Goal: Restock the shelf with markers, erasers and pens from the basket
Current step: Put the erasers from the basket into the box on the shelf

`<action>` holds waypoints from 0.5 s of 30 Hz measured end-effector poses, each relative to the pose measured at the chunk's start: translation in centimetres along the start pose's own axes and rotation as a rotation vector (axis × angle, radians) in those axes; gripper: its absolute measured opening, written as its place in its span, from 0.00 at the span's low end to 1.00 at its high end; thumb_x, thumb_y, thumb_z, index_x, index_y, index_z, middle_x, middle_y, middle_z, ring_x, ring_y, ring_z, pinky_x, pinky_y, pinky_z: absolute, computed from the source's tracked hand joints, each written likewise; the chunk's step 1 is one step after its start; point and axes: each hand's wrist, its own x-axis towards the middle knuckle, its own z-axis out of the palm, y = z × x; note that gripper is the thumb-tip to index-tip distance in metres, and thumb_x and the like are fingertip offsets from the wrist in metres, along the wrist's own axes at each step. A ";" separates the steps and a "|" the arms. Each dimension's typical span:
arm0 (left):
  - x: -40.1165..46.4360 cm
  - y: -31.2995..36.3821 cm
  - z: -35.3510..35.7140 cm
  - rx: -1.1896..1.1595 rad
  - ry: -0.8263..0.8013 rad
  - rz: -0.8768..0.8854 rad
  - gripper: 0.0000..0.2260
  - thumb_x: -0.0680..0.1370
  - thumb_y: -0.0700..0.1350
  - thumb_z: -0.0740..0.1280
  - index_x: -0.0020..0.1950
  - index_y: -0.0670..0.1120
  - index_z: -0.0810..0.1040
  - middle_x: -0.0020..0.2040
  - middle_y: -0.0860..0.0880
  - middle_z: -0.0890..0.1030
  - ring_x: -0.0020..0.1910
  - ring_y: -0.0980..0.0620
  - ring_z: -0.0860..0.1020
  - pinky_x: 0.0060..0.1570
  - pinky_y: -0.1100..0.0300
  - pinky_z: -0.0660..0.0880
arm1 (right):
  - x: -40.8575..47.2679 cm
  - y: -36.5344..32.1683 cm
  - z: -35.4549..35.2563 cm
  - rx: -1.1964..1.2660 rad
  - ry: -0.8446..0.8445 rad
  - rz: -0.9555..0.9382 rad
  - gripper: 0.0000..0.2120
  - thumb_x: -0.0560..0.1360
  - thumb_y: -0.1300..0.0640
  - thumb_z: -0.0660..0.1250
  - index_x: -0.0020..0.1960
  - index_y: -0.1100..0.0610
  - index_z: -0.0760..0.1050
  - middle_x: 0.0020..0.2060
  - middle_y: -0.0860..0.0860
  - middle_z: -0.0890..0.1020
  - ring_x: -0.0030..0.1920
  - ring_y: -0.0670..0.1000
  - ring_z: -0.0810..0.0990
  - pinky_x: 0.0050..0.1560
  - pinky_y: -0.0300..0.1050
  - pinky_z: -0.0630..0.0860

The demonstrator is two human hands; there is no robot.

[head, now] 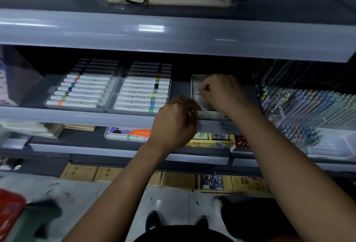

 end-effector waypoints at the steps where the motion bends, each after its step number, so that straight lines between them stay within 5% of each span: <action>1: 0.0 -0.1 0.0 -0.005 0.000 0.001 0.07 0.81 0.43 0.67 0.54 0.48 0.85 0.50 0.47 0.80 0.43 0.47 0.81 0.43 0.49 0.80 | 0.1 0.0 0.2 0.008 0.016 0.012 0.08 0.79 0.59 0.69 0.48 0.51 0.86 0.49 0.51 0.87 0.49 0.55 0.84 0.47 0.44 0.78; 5: 0.1 -0.2 -0.1 -0.018 -0.010 -0.003 0.07 0.80 0.43 0.67 0.54 0.47 0.85 0.49 0.46 0.80 0.42 0.46 0.81 0.43 0.49 0.80 | 0.4 -0.1 0.7 0.022 0.071 0.046 0.08 0.81 0.52 0.68 0.50 0.47 0.86 0.51 0.48 0.87 0.52 0.55 0.83 0.45 0.42 0.74; 8: 0.0 -0.2 -0.2 -0.028 -0.022 -0.004 0.07 0.80 0.43 0.68 0.54 0.47 0.85 0.49 0.46 0.81 0.42 0.46 0.81 0.43 0.49 0.80 | 0.8 -0.1 1.3 -0.044 0.115 0.056 0.17 0.81 0.53 0.66 0.33 0.51 0.76 0.31 0.46 0.78 0.36 0.52 0.78 0.32 0.39 0.62; 11: 0.0 -0.4 -0.2 -0.036 -0.028 -0.012 0.07 0.80 0.42 0.68 0.55 0.47 0.85 0.50 0.47 0.81 0.43 0.47 0.81 0.44 0.49 0.80 | 1.0 -0.5 1.3 -0.068 0.150 0.059 0.19 0.79 0.56 0.65 0.30 0.51 0.66 0.26 0.44 0.65 0.28 0.49 0.65 0.30 0.39 0.55; 13: 0.1 -0.6 -0.2 -0.029 -0.033 -0.010 0.07 0.80 0.42 0.69 0.55 0.47 0.85 0.50 0.48 0.82 0.44 0.48 0.81 0.46 0.51 0.79 | 1.2 -0.4 1.5 -0.049 0.157 0.060 0.20 0.79 0.55 0.65 0.30 0.49 0.65 0.26 0.43 0.65 0.30 0.51 0.67 0.30 0.39 0.56; 15: 0.1 -0.6 -0.3 -0.074 -0.010 -0.026 0.07 0.81 0.43 0.69 0.55 0.49 0.86 0.50 0.50 0.82 0.45 0.52 0.80 0.47 0.57 0.78 | 1.0 -0.2 1.6 -0.001 0.162 0.051 0.16 0.80 0.52 0.65 0.33 0.47 0.74 0.31 0.46 0.76 0.36 0.56 0.76 0.34 0.40 0.63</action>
